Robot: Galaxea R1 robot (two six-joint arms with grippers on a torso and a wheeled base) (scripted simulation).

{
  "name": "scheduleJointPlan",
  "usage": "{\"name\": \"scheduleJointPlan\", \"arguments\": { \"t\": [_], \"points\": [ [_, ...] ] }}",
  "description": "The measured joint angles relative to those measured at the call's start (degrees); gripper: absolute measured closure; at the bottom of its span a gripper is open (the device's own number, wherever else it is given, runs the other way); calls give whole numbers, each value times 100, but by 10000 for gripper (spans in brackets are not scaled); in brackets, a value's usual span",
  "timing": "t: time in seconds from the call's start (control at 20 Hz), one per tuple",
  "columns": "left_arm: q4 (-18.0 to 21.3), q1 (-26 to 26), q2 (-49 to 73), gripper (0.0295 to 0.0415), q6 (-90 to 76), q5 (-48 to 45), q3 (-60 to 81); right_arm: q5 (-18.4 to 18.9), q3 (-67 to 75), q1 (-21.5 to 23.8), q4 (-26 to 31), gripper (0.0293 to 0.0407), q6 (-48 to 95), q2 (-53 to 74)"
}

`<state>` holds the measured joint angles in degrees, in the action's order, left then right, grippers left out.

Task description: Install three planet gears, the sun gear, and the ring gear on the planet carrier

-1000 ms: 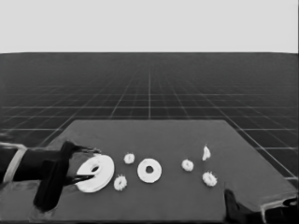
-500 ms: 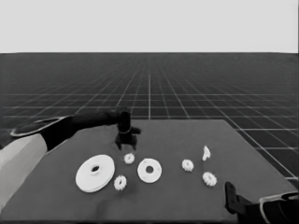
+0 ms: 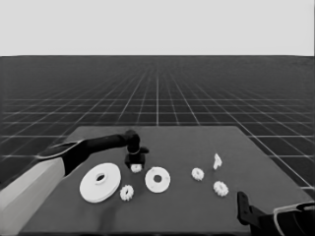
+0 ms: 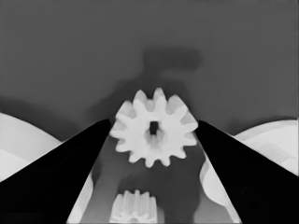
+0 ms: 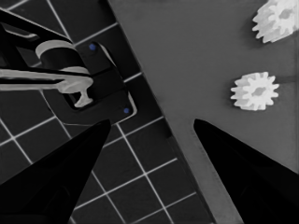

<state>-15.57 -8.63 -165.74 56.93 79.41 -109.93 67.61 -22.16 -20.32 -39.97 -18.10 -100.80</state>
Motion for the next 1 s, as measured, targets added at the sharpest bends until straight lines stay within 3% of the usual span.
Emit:
{"name": "scheduleJointPlan", "arguments": {
  "t": [0.1,0.2,0.6,0.75,1.0],
  "points": [
    [-1,-2,-6,325,-6,-3,-12,0,0,0,0,315,0,0],
    [-6,-1,-1,395,-9,-4,-21,0,0,0,0,315,0,0],
    [-7,-1,-3,398,-10,-6,-23,0,0,0,0,315,0,0],
    [606,794,317,398,422,531,847,0,0,0,0,315,0,0],
    [794,1001,333,398,448,624,903,0,0,0,0,315,0,0]
  ]
}}
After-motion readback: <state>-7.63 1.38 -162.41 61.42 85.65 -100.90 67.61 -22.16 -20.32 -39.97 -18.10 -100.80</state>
